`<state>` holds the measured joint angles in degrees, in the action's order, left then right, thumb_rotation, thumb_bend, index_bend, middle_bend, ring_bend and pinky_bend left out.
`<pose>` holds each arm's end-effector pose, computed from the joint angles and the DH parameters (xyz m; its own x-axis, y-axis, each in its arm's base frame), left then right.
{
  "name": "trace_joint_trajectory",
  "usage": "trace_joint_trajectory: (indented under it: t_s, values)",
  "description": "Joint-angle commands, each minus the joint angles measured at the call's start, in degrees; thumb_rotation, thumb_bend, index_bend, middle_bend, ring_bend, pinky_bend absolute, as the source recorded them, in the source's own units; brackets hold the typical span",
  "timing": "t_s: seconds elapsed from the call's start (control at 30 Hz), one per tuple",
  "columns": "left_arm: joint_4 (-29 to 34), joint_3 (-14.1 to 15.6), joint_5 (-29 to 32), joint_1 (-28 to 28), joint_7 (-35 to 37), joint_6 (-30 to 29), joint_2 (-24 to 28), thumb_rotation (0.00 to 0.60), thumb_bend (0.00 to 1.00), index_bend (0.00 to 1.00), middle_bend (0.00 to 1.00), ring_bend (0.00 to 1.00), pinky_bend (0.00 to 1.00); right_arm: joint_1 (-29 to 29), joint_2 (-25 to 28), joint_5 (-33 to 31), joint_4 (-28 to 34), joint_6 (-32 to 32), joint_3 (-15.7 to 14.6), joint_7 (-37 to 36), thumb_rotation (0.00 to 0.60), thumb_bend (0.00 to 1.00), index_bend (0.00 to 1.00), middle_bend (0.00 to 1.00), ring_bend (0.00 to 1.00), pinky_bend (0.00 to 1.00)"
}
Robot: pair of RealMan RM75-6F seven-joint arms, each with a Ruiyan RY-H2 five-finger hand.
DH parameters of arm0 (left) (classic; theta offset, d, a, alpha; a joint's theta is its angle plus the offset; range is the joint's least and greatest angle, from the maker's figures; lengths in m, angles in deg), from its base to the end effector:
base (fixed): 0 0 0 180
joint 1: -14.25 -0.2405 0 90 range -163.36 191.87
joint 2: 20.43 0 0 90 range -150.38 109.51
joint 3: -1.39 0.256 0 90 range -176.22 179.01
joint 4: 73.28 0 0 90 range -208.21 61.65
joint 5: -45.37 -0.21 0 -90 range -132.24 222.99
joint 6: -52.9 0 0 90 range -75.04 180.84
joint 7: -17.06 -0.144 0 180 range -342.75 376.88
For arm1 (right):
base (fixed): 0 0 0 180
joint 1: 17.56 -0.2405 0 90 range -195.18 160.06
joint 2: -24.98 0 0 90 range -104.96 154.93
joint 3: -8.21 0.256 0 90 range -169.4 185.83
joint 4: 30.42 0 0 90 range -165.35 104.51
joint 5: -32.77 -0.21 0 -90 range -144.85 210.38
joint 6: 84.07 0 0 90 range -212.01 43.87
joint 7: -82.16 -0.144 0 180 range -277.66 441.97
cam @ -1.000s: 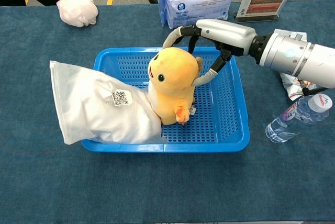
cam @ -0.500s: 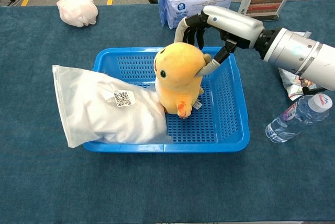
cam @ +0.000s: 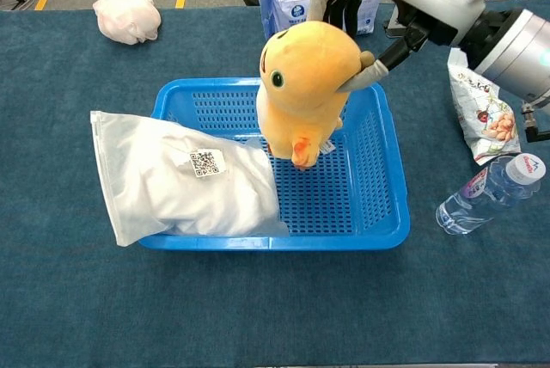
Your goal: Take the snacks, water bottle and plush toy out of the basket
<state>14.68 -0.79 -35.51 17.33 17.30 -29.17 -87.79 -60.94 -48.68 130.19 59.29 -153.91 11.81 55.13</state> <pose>-0.3421 0.1681 0.1447 0.3963 0.0766 0.9149 0.9084 0.1115 -0.4029 -0.1155 -0.3156 0.0673 0.1048 -0.3272 0.9391 -0.7277 -0.6689 -0.1518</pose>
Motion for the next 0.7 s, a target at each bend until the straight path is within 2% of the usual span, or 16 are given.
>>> trace_joint_trajectory:
  t_s: [0.03,0.47,0.6,0.7]
  values:
    - [0.2,-0.1,0.0,0.1,-0.2,0.0,0.0,0.600,0.25,0.44,0.38,0.33,0.52,2.2,4.2,0.1,4.4,-2.5,0.3,4.1,0.600,0.00,0.52,0.58,0.51,0.54]
    - [1.7,-0.1,-0.4,0.9,-2.7,0.6,-0.1,0.600,0.25,0.44,0.38,0.33,0.52,13.3,17.4,0.1,17.0,-11.6,-2.3,17.3,0.600,0.00,0.52,0.58,0.51,0.54]
    - [2.3,-0.1,-0.4,1.2,-3.7,0.8,-0.3,0.600,0.25,0.44,0.38,0.33,0.52,16.8,20.6,-0.5,19.3,-12.3,-4.0,22.5,0.600,0.00,0.52,0.58,0.51,0.54]
    - [2.6,-0.1,-0.3,1.5,-4.4,1.1,-0.4,0.600,0.25,0.44,0.38,0.33,0.52,19.4,22.2,-2.1,20.6,-11.7,-5.3,29.3,0.600,0.00,0.52,0.56,0.50,0.54]
